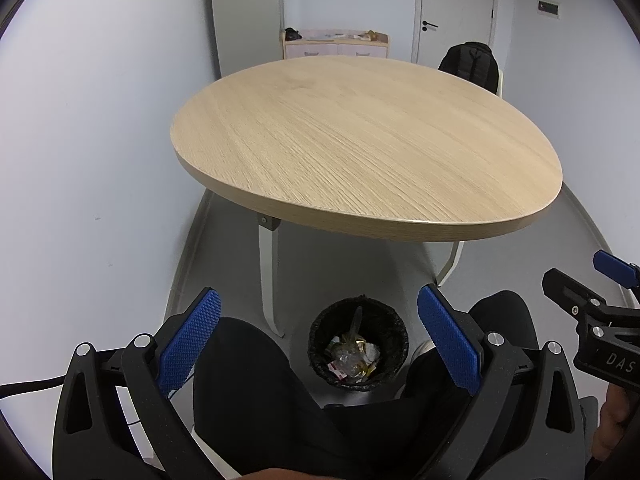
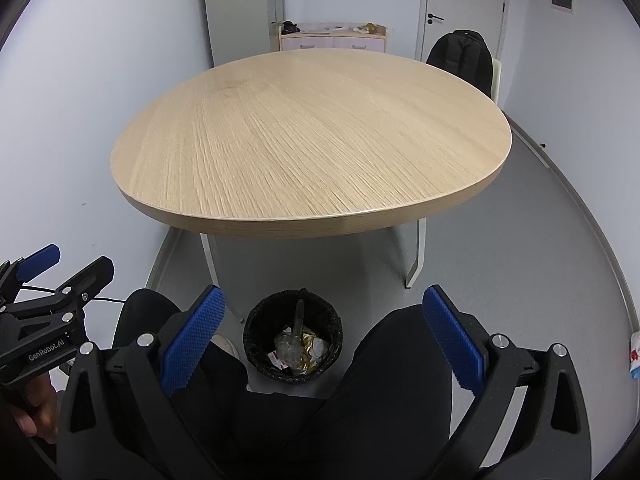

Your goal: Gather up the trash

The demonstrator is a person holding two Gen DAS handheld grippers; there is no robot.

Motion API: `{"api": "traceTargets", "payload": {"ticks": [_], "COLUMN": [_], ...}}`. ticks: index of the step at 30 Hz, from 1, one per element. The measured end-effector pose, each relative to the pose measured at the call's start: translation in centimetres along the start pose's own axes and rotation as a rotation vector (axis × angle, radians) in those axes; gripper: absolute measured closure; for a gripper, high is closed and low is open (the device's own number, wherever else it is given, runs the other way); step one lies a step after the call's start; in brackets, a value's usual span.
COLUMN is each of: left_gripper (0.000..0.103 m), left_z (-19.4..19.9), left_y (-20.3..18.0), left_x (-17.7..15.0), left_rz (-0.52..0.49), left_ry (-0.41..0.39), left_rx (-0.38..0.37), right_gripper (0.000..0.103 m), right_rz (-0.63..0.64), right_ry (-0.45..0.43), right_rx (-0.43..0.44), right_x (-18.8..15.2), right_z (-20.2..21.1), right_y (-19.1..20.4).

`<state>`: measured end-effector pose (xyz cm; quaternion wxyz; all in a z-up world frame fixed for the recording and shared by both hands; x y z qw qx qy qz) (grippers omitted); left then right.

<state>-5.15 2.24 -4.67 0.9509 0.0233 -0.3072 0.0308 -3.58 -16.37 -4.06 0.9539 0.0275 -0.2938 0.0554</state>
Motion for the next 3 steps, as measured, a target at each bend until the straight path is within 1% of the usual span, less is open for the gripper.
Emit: {"api": "traceTargets", "payload": {"ticks": [3], "left_gripper": [0.006], "left_z": [-0.16], "left_y": [0.00], "left_x": [0.04], "left_rz": [0.004], "left_ry": [0.008], "left_rx": [-0.003], "right_gripper": [0.008], "right_rz": [0.000], "right_ry": [0.000], "right_rx": [0.000], "right_x": [-0.01], "right_z": [-0.02], "right_y": [-0.07]}}
Point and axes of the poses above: each gripper's, at about its wrist camera, not at the fingertips, and z roughly against the way its jaws point, y to its left, x to its top, the point moved 2 cm from there along -z, roughly the way its jaws point, and after that the axes turned 6 degrees about y, right-handed, at the moved point
